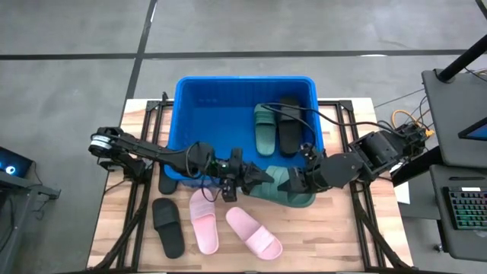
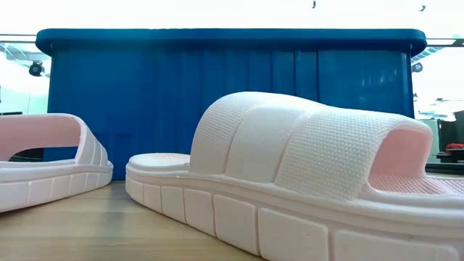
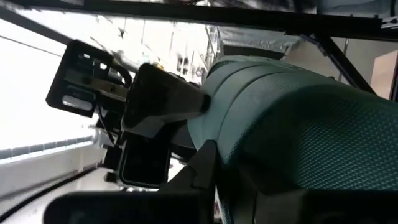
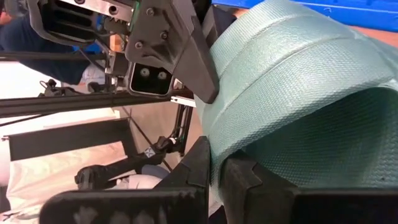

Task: Pick and place slides into bin
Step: Put the green slide into the blue bin

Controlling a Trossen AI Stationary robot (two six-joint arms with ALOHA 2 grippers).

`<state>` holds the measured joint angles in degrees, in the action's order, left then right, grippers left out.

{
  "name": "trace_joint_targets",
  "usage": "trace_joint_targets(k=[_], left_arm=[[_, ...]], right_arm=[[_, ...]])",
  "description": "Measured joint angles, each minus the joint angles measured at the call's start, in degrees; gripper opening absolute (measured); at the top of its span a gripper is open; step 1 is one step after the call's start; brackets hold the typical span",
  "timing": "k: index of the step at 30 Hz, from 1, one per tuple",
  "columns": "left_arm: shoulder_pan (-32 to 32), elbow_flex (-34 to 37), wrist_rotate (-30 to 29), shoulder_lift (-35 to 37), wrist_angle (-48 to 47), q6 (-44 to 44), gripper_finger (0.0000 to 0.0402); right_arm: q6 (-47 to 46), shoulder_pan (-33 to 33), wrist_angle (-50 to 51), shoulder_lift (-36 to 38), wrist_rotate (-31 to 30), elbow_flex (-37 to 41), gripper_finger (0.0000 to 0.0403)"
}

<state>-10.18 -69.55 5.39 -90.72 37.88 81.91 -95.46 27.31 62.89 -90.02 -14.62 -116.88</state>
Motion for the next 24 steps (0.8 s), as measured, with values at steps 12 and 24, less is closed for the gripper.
trace_joint_targets(k=[12,24], left_arm=[[0.07,0.18,-3.97,0.13,-0.89,-3.54,0.0001],[0.24,2.68,-14.41,0.52,-1.44,-3.54,0.0000]], right_arm=[[3.55,-0.39,0.72,0.35,-2.00,0.00,0.0077],[-0.22,-0.60,10.99,3.03,-4.24,-0.04,0.0170]])
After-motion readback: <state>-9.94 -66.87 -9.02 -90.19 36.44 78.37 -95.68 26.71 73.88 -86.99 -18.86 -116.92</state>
